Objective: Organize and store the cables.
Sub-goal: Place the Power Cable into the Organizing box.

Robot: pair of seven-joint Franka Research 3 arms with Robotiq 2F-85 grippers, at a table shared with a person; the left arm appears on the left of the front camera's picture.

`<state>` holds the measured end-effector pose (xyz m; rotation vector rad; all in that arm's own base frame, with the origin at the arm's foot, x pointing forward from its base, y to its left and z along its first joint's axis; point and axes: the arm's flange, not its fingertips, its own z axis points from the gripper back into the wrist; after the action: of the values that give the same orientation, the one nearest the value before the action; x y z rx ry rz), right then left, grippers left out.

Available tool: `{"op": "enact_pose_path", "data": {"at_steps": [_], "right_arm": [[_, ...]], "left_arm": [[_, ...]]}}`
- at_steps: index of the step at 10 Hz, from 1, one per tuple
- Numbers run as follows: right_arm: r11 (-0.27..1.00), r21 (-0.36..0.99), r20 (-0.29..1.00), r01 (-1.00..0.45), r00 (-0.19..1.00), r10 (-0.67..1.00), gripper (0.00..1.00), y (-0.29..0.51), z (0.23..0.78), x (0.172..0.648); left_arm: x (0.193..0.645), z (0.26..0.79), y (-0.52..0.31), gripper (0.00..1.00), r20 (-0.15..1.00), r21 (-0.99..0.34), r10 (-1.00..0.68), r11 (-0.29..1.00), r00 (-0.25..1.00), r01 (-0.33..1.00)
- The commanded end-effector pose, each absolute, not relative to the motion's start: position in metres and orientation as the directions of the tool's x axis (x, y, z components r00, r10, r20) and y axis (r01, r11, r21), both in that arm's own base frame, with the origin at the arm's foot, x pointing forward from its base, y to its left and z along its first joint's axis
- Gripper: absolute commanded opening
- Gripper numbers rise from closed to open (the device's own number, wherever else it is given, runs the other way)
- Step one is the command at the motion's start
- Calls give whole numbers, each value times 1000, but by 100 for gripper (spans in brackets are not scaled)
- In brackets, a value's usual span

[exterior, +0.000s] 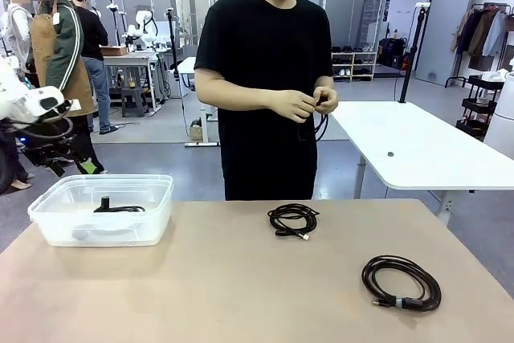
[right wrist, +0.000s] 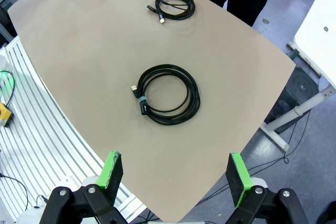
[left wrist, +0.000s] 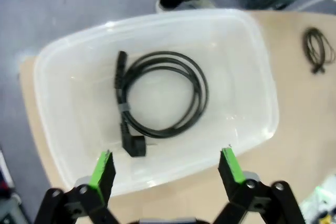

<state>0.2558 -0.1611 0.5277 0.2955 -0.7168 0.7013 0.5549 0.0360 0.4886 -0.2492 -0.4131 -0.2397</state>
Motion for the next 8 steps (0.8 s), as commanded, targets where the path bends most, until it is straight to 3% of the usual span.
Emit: {"op": "enact_pose_path", "data": {"at_steps": [1,3,8], "right_arm": [[735,6,693,-678,532,486,100,-162,529,256],[735,6,693,-678,532,486,100,-162,529,256],[735,6,693,-678,532,486,100,-162,529,256]], "left_arm": [[483,472,46,100,564,-185,-275,877,779,443],[439,463,59,100,624,-175,-316,835,715,522],[362,454,82,100,636,-175,-544,588,546,790]]}}
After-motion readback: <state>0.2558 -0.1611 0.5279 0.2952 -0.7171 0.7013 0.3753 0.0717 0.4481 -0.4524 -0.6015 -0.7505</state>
